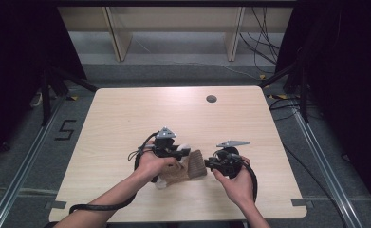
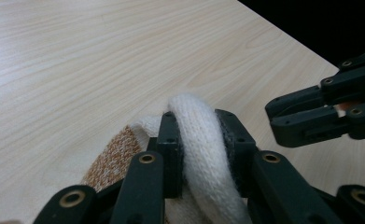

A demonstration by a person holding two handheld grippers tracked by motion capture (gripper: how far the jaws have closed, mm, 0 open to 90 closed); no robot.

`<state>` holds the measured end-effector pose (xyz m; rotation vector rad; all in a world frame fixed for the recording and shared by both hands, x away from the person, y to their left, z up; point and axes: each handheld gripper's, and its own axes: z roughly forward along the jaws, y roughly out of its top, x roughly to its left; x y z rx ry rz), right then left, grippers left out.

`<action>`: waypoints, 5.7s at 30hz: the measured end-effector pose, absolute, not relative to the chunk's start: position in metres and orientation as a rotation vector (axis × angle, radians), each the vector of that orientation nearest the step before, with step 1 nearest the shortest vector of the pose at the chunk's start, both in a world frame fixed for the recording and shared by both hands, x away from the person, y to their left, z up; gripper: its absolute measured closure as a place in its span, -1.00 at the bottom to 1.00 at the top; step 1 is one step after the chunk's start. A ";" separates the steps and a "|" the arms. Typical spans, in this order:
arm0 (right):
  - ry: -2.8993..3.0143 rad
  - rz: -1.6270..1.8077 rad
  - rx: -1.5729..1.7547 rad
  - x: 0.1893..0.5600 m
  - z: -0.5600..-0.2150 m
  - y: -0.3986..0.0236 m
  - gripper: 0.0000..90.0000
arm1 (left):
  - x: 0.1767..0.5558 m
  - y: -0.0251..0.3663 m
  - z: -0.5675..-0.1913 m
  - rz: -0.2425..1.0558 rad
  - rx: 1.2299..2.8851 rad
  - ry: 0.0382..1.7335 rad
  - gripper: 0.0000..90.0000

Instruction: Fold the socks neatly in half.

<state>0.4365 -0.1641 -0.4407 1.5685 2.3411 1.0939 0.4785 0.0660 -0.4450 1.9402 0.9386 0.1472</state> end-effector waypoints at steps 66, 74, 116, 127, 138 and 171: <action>2.315 1.156 1.501 0.446 -0.425 -0.161 0.54 | 0.453 0.064 -0.453 0.241 2.202 0.658 0.17; 2.360 1.047 1.594 0.452 -0.443 -0.162 0.72 | 0.454 0.054 -0.456 0.226 2.146 0.634 0.80; 2.397 1.056 1.432 0.472 -0.452 -0.150 0.69 | 0.454 0.111 -0.471 0.198 2.181 0.753 0.55; 2.346 1.094 1.482 0.468 -0.449 -0.153 0.44 | 0.449 0.112 -0.465 0.241 2.115 0.747 0.15; 2.253 1.184 1.497 0.459 -0.442 -0.176 0.07 | 0.450 0.142 -0.449 0.387 2.127 0.712 -0.32; 2.161 1.122 1.586 0.421 -0.471 -0.241 -0.14 | 0.434 0.239 -0.481 0.512 1.967 0.878 -0.41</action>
